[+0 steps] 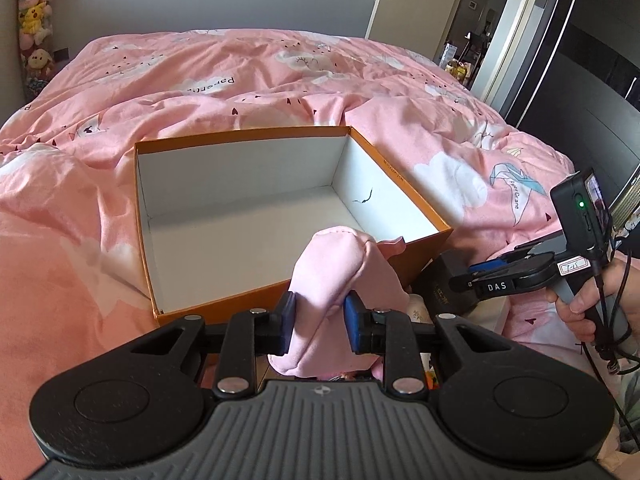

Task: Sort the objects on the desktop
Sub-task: 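Carry the pink pouch and black box over the orange box with both tools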

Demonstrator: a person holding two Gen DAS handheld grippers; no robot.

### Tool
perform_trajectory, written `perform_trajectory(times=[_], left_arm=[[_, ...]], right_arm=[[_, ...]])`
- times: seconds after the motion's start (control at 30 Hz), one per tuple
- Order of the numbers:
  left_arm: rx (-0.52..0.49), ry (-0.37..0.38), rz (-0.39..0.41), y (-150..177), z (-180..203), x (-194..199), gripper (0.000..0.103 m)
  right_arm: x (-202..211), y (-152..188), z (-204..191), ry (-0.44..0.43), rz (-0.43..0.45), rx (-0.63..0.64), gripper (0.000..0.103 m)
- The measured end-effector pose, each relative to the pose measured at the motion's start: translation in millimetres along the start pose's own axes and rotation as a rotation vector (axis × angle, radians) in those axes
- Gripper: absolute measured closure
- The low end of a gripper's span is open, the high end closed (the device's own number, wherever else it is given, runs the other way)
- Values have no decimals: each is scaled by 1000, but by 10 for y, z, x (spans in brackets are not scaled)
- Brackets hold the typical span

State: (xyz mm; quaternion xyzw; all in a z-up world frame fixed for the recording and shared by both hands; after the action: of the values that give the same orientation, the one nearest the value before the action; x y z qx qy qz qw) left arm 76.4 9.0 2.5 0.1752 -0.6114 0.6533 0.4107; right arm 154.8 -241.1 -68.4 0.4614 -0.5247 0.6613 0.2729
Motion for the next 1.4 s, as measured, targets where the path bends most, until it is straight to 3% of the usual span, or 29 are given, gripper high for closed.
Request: perform_trajectory(times=[0.43,0.67,0.87,1.07,1.4], left_arm=[[33,10,67,-67,-4,186,74],[65,-12,98,-171,-106,293,74],[94,-40,136,-335,-204,335,74],[154,-89,158,-538,-367,234,75],[260,-144,118,-654,-640,-180,78]], right_arm=[[732,-9,14,-74,132,-18,67],[1201,-221,-47,-80,264,8,67],[1432,-452,-151,-137,378,28,67],[1329,-728,-315,-202,423,20,67],[613,-1096,-633,-259,311,18,67]])
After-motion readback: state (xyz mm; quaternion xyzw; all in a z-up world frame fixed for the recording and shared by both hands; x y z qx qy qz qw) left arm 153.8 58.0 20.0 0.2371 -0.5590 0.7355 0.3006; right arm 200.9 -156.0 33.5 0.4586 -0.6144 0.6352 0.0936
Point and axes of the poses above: each gripper's, at about its wrist camera, not at the fingertips, and x roughly against the way its jaws point, z to its right, y to its underside, the point moved 2 cm from there along -x, roughly the way its jaws point
